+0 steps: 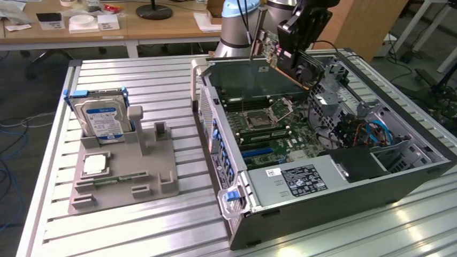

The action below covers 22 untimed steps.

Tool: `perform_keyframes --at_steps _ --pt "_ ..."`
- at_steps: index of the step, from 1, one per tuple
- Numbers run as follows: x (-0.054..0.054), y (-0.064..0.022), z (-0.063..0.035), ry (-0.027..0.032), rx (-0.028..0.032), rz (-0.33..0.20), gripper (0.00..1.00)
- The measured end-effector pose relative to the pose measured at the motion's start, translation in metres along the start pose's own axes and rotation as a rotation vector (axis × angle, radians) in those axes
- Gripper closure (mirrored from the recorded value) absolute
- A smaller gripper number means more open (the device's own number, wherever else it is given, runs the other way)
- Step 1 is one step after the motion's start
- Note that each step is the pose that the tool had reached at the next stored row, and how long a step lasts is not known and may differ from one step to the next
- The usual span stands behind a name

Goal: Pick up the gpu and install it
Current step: 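Insert the gpu into the slot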

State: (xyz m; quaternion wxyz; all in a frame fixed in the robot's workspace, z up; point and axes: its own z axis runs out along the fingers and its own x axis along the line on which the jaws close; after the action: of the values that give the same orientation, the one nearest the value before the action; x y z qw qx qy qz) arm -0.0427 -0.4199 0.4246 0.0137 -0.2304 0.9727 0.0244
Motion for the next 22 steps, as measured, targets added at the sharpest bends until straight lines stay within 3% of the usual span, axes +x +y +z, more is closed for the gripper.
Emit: perform_keyframes --at_steps 6,15,22 --pt "0.0000 0.0000 0.0000 0.0015 -0.0013 -0.031 0.72" --pt "0.0000 0.0000 0.0000 0.0063 -0.0056 -0.144 0.72" --pt "0.0000 0.0000 0.0000 0.0099 -0.0081 -0.200 0.72"
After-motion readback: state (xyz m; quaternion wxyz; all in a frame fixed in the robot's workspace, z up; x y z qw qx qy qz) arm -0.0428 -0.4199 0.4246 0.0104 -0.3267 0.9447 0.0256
